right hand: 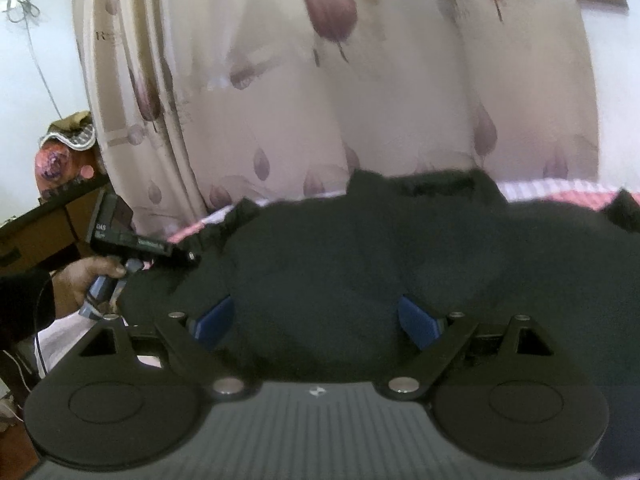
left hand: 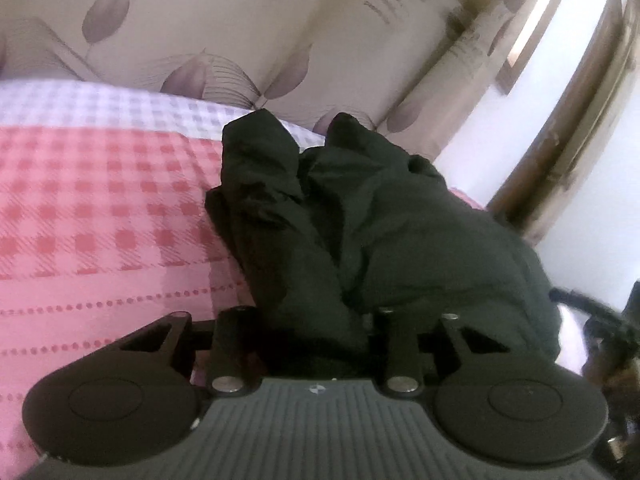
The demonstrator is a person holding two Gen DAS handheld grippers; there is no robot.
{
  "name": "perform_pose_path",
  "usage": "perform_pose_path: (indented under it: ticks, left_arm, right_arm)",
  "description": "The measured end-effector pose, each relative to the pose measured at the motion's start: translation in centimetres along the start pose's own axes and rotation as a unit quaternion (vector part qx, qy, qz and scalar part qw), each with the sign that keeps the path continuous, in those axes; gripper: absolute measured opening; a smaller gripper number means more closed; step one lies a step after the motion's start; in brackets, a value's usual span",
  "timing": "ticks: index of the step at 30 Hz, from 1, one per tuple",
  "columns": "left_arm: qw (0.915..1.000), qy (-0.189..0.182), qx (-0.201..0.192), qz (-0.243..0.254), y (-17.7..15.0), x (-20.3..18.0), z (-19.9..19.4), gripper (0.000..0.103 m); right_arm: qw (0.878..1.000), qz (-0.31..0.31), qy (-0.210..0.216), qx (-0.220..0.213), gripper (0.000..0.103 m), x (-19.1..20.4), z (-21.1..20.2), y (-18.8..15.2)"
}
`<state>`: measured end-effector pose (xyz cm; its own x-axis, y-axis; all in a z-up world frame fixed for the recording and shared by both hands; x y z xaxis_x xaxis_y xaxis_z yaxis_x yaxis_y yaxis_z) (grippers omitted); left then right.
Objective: Fold large clothes
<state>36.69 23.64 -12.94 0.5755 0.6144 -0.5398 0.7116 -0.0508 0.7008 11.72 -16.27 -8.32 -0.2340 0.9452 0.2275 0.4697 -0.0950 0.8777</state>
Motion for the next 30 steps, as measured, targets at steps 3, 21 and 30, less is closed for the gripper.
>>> perform_pose_path:
  ticks: [3, 21, 30]
  left_arm:
    - [0.9999, 0.008, -0.006, -0.010, 0.3, -0.9, -0.6, 0.020]
    - [0.9922, 0.014, -0.084, -0.090, 4.6, -15.3, -4.9, 0.011]
    - [0.9930, 0.002, -0.098, -0.065, 7.3, -22.8, -1.8, 0.011]
  right_arm:
    - [1.000, -0.010, 0.005, -0.010, 0.090, 0.0, 0.6, 0.8]
    - [0.999, -0.019, -0.023, 0.016, 0.028, -2.1, 4.6, 1.0]
    - [0.998, 0.040, -0.021, 0.050, 0.027, -3.8, 6.8, -0.3]
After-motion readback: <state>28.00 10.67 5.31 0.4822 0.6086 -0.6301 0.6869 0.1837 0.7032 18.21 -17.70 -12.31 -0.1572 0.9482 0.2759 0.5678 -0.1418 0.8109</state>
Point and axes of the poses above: each gripper's, at about its wrist camera, not at the fingertips, and z roughly the way its jaws point, x to its left, y to its top, the point moved 3 cm from there along z, roughly the way its jaws point, and after that the axes turned 10 degrees about -y, right-handed, at the moved point
